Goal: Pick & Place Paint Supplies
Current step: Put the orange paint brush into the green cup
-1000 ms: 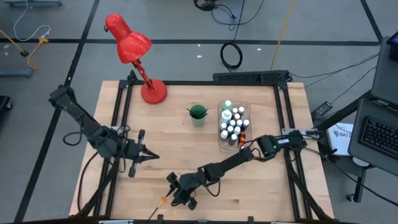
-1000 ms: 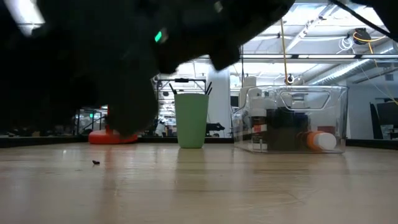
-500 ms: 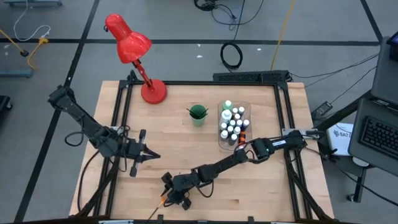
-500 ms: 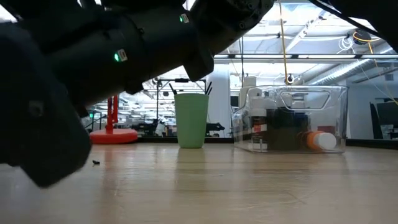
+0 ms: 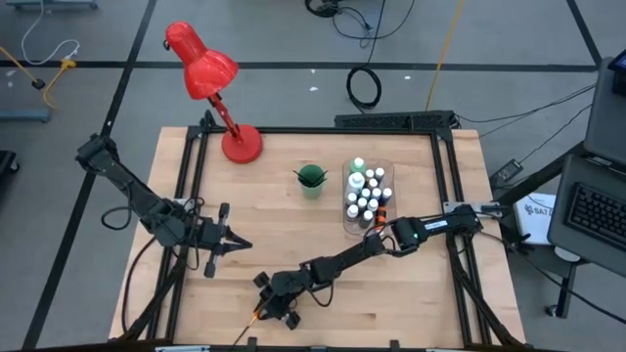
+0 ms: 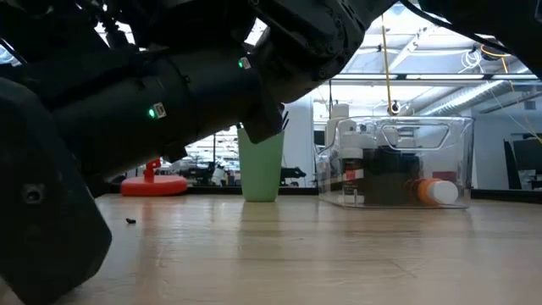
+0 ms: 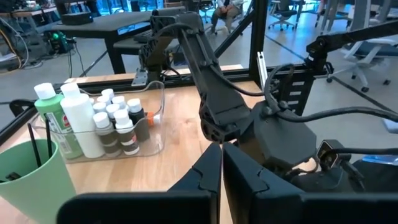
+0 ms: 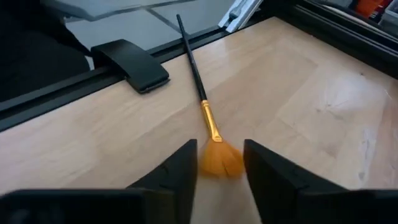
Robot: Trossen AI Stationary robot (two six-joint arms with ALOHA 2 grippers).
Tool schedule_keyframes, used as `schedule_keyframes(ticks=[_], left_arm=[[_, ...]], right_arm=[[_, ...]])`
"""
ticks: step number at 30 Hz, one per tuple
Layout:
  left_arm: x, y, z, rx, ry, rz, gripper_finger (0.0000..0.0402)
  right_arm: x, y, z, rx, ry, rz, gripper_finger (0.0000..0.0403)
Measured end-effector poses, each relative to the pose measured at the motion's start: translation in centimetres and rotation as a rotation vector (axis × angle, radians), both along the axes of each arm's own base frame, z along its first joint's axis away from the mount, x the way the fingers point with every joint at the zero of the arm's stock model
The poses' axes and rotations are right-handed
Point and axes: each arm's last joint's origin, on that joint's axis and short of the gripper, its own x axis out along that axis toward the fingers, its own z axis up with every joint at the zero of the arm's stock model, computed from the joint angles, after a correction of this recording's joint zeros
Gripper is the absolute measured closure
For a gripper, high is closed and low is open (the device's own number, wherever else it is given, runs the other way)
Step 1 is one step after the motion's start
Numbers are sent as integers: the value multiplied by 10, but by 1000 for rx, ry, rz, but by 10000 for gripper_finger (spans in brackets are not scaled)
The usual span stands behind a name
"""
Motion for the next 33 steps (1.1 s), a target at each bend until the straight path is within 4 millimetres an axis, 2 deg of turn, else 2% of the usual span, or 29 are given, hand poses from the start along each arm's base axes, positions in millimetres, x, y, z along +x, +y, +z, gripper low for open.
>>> schedule_keyframes(ticks=[6, 10, 14, 17, 21, 23, 26, 30, 33], left_arm=[[0, 0, 0, -16, 0, 5, 383], [0, 0, 0, -30, 2, 7, 382], [0, 0, 0, -38, 3, 7, 382], [0, 0, 0, -46, 5, 6, 382], [0, 0, 0, -66, 10, 5, 382], [0, 0, 0, -66, 9, 5, 382], [0, 0, 0, -67, 10, 5, 382], [0, 0, 0, -67, 9, 5, 382], [0, 0, -1, -40, 19, 2, 382]], right_arm=[[0, -3, -3, 8, 29, 48, 393], [-1, -3, -3, -4, 36, 19, 400], [-6, 3, 16, -87, 25, -20, 402], [-17, 10, 47, -238, 28, -82, 402], [-41, 23, 107, -396, 10, -202, 402], [-55, 27, 131, -451, 16, -251, 402], [-78, 29, 161, -513, 60, -296, 402], [-104, 27, 205, -511, 49, -402, 403], [-122, 25, 224, -513, 56, -493, 403]])
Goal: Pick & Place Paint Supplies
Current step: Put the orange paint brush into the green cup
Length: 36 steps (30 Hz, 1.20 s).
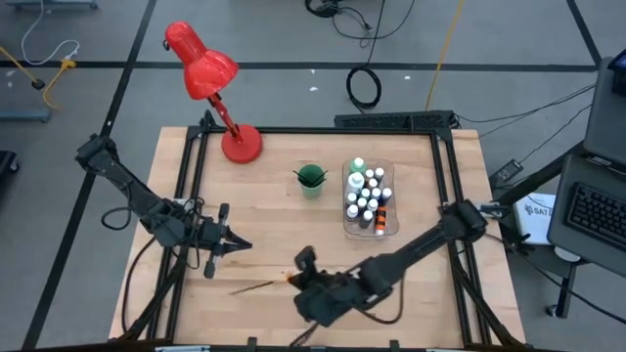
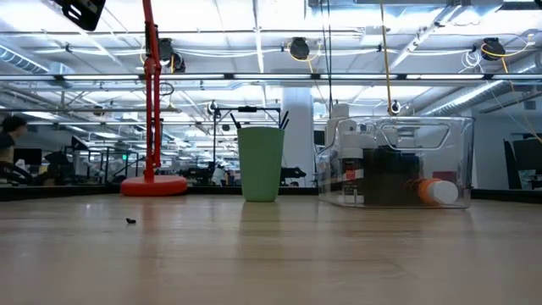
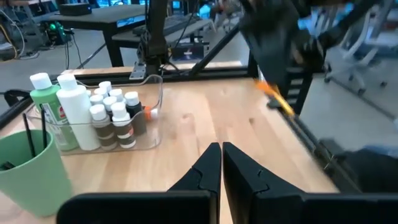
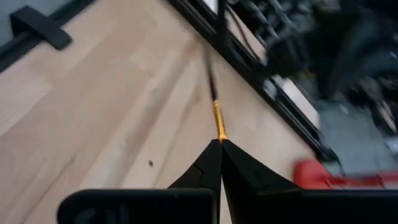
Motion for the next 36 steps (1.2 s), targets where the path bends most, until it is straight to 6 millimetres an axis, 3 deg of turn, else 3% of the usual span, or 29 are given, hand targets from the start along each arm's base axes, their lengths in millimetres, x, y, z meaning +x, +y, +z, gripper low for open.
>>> schedule_keyframes(ticks=[7, 14, 18, 23, 27, 29, 36], left_arm=[[6, -5, -17, 255, 84, -39, 382], [16, -12, -30, 441, 112, -34, 362], [30, -14, -33, 478, 74, 34, 311], [58, -7, -35, 480, 1, 93, 212], [76, 12, -36, 429, -20, 220, 138], [84, 18, -34, 379, -67, 169, 113], [101, 29, -30, 316, -226, -28, 85]], right_arm=[[-25, -7, 22, -31, -43, -185, 403], [-68, -5, 36, -66, -78, -367, 403], [-94, -9, 35, -28, -134, -453, 403], [-125, -16, 15, 33, -211, -469, 403], [-148, -28, 6, 174, -334, -436, 403], [-157, -30, 1, 220, -407, -374, 403], [-193, -46, -3, 463, -753, 1, 403]])
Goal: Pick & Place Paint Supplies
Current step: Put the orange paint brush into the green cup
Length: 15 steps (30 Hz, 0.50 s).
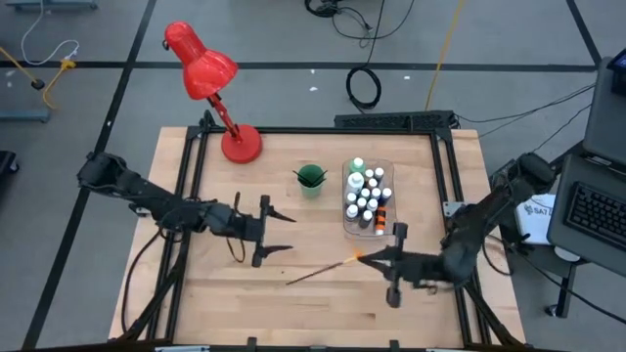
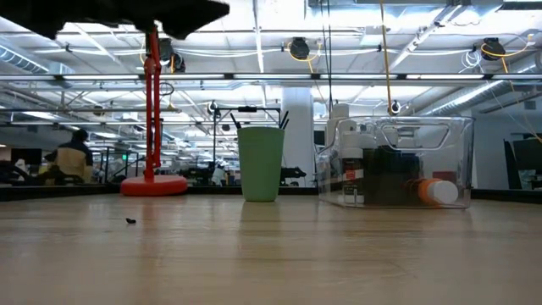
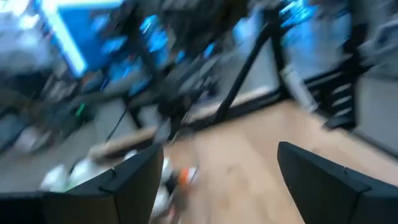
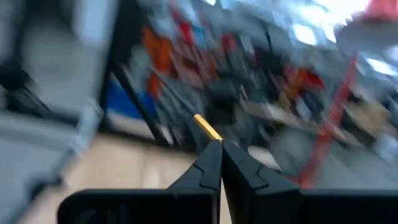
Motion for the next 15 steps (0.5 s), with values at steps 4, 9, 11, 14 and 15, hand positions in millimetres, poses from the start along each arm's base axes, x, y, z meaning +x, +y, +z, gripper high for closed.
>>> schedule_keyframes(ticks=[4, 9, 11, 14, 15], left_arm=[[6, -8, 8, 70, -210, -247, 101], [19, -20, 29, 138, -400, -287, 122], [30, -22, 38, 150, -401, -300, 125], [45, -25, 49, 163, -413, -400, 122], [49, -27, 51, 168, -422, -434, 120]], right_arm=[[-5, -17, -17, 30, -153, 161, 403], [3, -31, -28, 31, -144, 133, 403], [7, -35, -29, 23, -149, 165, 403], [11, -40, -28, 35, -156, 179, 403], [12, -41, -28, 33, -155, 173, 403]])
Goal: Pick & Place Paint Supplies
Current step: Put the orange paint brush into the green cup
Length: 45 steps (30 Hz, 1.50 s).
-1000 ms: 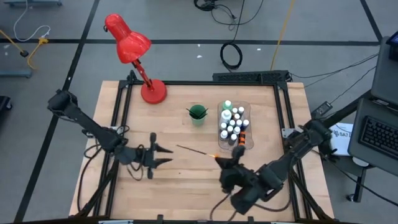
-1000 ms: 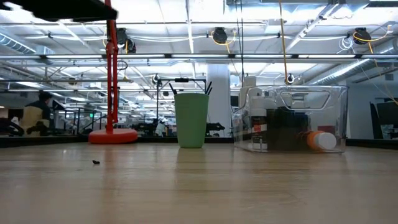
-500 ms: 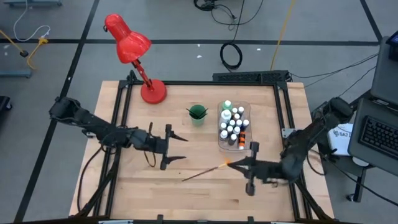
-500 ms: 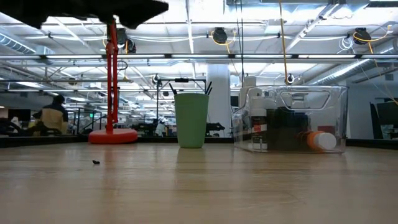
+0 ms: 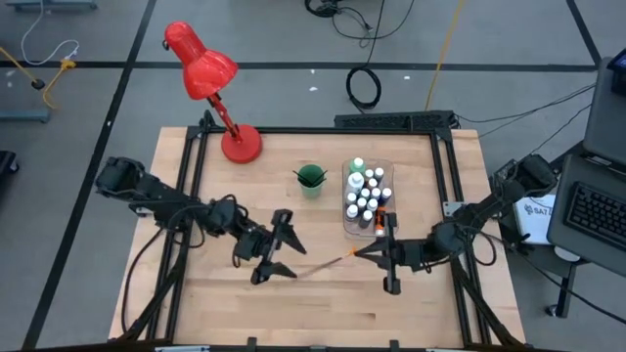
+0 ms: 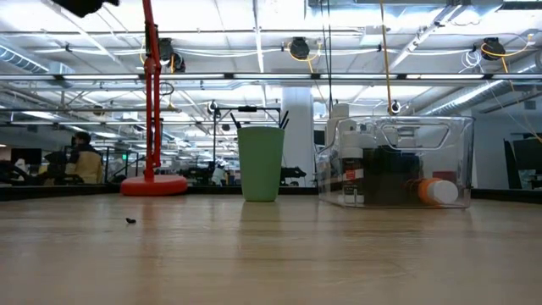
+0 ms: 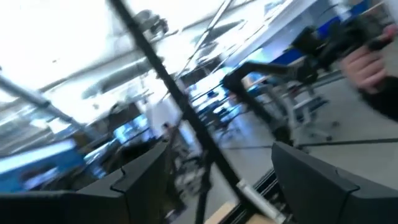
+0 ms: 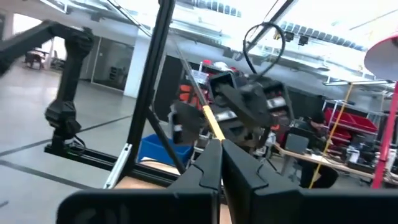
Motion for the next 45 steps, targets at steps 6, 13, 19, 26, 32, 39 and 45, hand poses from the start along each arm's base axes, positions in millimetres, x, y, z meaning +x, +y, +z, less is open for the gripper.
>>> schedule_keyframes(ticks=[6, 13, 19, 26, 32, 39, 45], left_arm=[[30, -7, 5, -1, -12, 3, 123], [50, -12, 3, 56, -43, -59, 174], [51, -13, 4, 91, -70, -97, 245], [51, -14, 4, 94, -82, -104, 360], [48, -15, 9, 28, -46, -31, 394], [18, -15, 43, -5, 115, 180, 399], [-13, 10, 61, -58, 310, 602, 400]], right_arm=[[2, -2, -1, -13, 5, -1, 403], [2, 0, -3, -38, 17, 15, 403], [1, 1, -3, -55, 20, 16, 403], [1, 1, -4, -54, 24, 19, 403], [2, 2, -7, -66, 47, 21, 403], [-1, 11, -23, -99, 204, 63, 387], [-10, 24, -41, -65, 385, 132, 358]])
